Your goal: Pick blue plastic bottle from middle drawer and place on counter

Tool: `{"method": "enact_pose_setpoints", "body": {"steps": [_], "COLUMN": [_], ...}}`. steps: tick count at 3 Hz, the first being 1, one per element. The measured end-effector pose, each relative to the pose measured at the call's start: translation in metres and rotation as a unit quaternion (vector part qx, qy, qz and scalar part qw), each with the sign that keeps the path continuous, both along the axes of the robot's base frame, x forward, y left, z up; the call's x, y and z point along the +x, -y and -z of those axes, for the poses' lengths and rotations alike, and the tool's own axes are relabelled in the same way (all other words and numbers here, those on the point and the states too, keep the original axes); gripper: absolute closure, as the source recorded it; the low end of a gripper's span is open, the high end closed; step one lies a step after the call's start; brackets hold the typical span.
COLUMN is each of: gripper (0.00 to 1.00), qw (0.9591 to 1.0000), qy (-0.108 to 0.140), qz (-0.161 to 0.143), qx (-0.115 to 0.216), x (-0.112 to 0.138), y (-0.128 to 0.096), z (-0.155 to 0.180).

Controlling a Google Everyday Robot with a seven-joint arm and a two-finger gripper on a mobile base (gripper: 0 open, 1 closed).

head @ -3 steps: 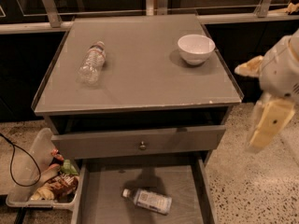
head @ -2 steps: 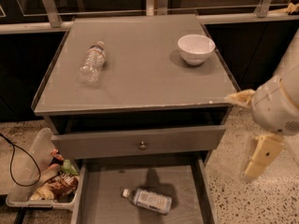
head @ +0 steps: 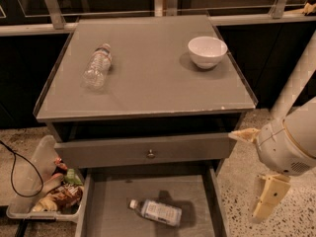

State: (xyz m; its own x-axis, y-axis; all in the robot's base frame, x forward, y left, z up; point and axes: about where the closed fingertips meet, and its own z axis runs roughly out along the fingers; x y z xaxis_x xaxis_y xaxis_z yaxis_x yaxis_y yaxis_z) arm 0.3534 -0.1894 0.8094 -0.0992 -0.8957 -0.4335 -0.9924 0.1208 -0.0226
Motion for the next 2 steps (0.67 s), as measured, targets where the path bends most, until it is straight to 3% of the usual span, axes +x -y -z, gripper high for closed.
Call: {"method": "enact_pose_setpoints", "body": {"steps": [1, 2], "gripper": [0.00, 0.00], "qw": [0.9999, 0.9982], "qy": [0.009, -0.002], "qz": [0.010, 0.059], "qx": [-0.005, -0.001], "x": [0.000, -0.004], "y": [-0.004, -0.014], "z": [0.006, 0.047]}}
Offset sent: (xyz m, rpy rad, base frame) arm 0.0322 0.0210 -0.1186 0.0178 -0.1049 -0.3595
